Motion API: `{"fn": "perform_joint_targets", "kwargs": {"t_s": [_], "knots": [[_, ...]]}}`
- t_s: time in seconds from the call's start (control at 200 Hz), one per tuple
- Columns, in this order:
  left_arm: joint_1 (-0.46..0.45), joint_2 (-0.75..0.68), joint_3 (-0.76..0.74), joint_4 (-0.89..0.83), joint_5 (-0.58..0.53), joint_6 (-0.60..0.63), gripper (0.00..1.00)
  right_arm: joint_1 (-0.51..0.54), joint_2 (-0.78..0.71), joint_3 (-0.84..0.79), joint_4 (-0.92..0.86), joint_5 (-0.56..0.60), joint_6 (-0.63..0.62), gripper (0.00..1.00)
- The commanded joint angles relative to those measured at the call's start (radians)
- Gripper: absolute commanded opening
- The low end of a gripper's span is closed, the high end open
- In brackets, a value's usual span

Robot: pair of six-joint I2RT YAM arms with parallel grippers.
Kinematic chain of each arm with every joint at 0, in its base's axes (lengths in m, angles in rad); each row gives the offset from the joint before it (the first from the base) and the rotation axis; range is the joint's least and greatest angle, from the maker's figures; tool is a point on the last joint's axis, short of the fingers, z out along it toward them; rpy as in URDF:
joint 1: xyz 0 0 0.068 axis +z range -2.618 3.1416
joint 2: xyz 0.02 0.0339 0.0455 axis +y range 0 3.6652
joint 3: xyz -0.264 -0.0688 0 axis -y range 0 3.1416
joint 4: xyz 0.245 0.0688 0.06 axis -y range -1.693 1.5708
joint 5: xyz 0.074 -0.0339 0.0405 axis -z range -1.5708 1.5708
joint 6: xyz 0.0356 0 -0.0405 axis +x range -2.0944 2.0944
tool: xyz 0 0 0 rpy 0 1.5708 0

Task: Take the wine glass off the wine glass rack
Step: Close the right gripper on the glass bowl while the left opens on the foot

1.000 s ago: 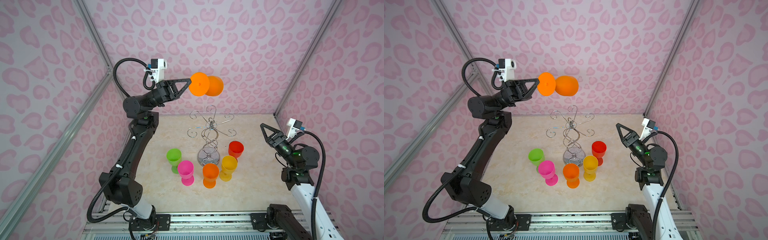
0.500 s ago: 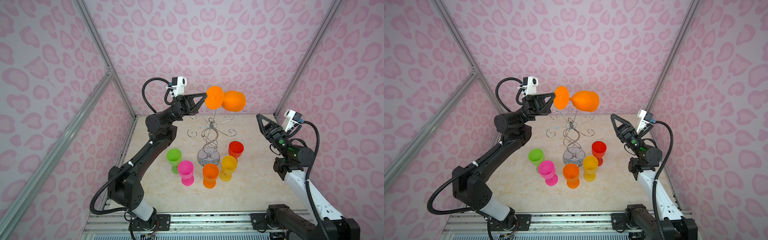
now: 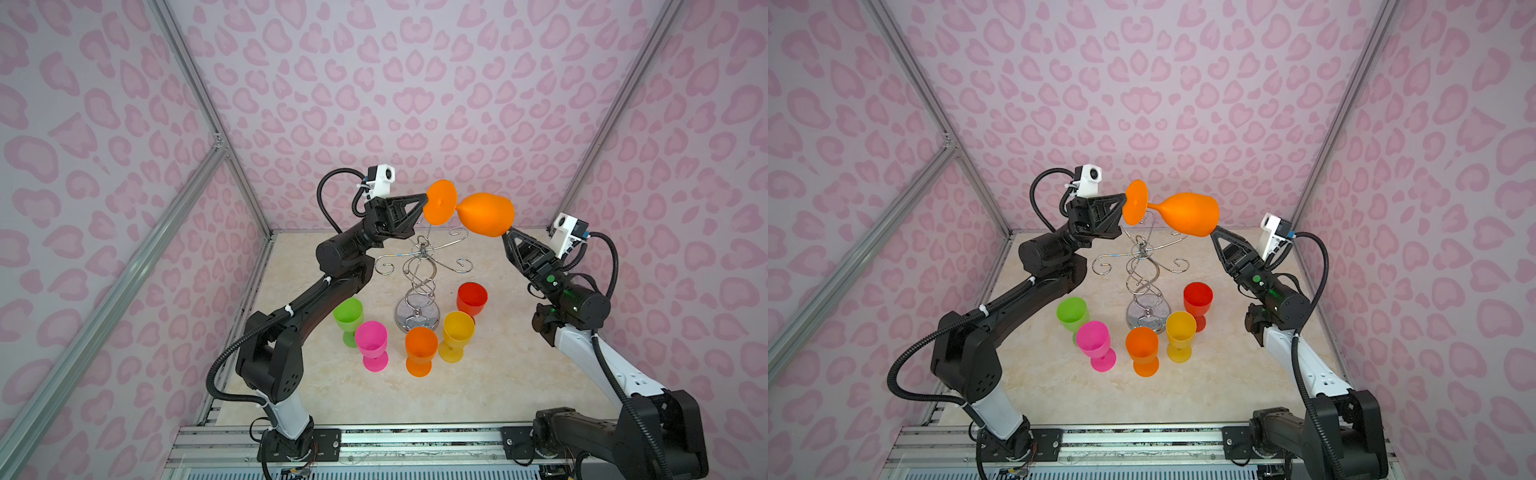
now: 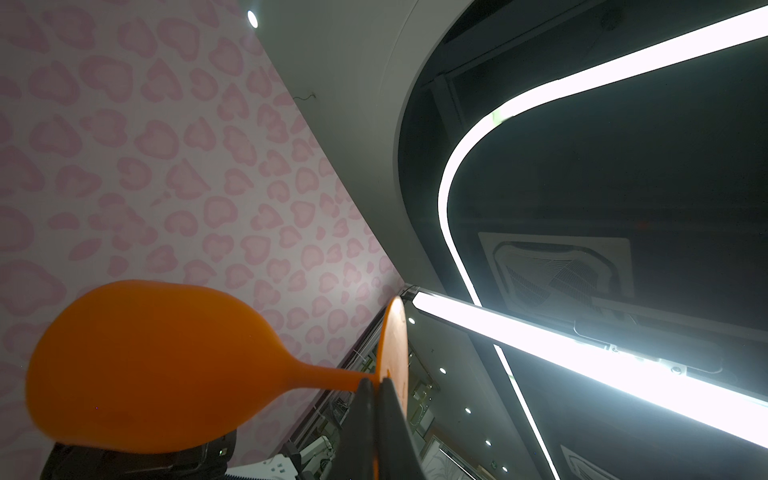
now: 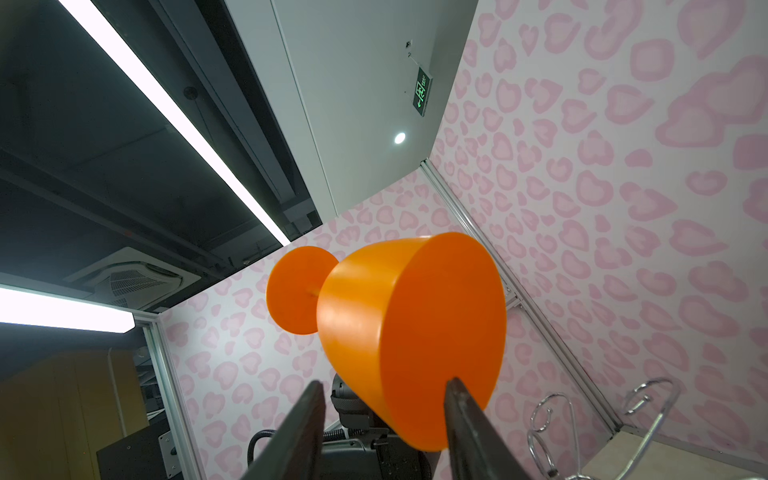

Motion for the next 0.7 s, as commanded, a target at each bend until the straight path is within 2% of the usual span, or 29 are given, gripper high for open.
{"fn": "perform_joint_targets", "kwargs": {"t_s": [0.0, 0.235, 0.49, 0.64, 0.695], "knots": [[-0.008, 0.012, -0.002, 0.050, -0.011, -0.008, 0.02, 0.015, 0.008, 0.009, 0.061, -0.020, -0.006, 0.47], [-0.031, 0.043, 0.020, 0.050, -0.006, -0.028, 0.02, 0.032, 0.006, 0.019, 0.060, -0.035, -0.021, 0.42], [-0.052, 0.060, 0.024, 0.050, -0.010, -0.041, 0.02, 0.034, -0.020, -0.004, 0.061, -0.038, -0.044, 0.15], [-0.057, 0.069, 0.026, 0.050, -0.021, -0.044, 0.02, 0.033, -0.042, -0.014, 0.060, -0.022, -0.045, 0.07], [-0.058, 0.072, 0.026, 0.050, -0.028, -0.045, 0.06, 0.034, -0.047, -0.015, 0.060, -0.011, -0.039, 0.04]]}}
